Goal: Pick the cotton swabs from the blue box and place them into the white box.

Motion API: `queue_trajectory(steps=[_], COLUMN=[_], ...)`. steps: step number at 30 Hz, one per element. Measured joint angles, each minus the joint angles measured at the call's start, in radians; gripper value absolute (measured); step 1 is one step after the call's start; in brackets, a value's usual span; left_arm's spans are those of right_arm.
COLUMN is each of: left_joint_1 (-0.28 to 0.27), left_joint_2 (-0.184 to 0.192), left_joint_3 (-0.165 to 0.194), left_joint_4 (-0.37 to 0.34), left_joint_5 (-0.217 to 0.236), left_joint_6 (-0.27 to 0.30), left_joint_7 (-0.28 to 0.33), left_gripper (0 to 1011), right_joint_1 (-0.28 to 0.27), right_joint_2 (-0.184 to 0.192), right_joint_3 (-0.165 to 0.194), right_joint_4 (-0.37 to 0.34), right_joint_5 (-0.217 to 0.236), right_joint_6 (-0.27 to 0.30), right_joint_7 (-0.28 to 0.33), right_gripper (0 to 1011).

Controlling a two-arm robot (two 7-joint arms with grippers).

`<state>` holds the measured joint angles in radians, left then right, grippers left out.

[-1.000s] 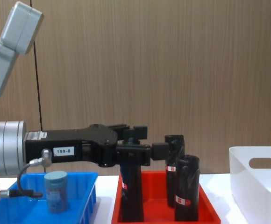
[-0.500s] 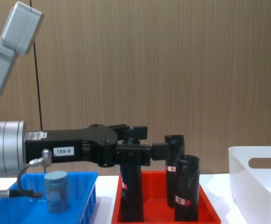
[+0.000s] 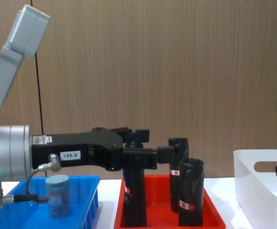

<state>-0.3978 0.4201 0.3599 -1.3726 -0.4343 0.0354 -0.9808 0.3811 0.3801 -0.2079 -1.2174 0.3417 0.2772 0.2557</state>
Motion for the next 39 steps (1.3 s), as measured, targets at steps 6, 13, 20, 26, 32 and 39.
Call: queue_trajectory(steps=[6, 13, 20, 26, 32, 39], left_joint_1=[0.013, 0.03, 0.043, 0.059, 0.072, 0.086], left_joint_2=[-0.003, -0.007, -0.01, -0.013, -0.017, -0.02], left_joint_3=[0.008, 0.017, 0.025, 0.035, 0.043, 0.052], left_joint_4=[-0.021, -0.047, -0.068, -0.092, -0.113, -0.136], left_joint_5=[0.02, 0.044, 0.063, 0.085, 0.105, 0.126], left_joint_6=[-0.002, -0.004, -0.006, -0.008, -0.01, -0.012], left_joint_7=[0.078, 0.178, 0.258, 0.35, 0.429, 0.519], left_gripper=[1004, 1004, 1004, 1004, 1004, 1004], right_joint_1=[-0.057, -0.129, -0.194, -0.252, -0.308, -0.366], right_joint_2=[-0.006, -0.014, -0.021, -0.028, -0.034, -0.04], right_joint_3=[-0.003, -0.006, -0.009, -0.012, -0.014, -0.017], right_joint_4=[-0.078, -0.179, -0.27, -0.35, -0.427, -0.508], right_joint_5=[-0.008, -0.018, -0.027, -0.034, -0.042, -0.05], right_joint_6=[-0.035, -0.079, -0.119, -0.155, -0.19, -0.226], right_joint_7=[-0.028, -0.062, -0.093, -0.121, -0.147, -0.175], right_gripper=[1001, 1001, 1001, 1002, 1002, 1002])
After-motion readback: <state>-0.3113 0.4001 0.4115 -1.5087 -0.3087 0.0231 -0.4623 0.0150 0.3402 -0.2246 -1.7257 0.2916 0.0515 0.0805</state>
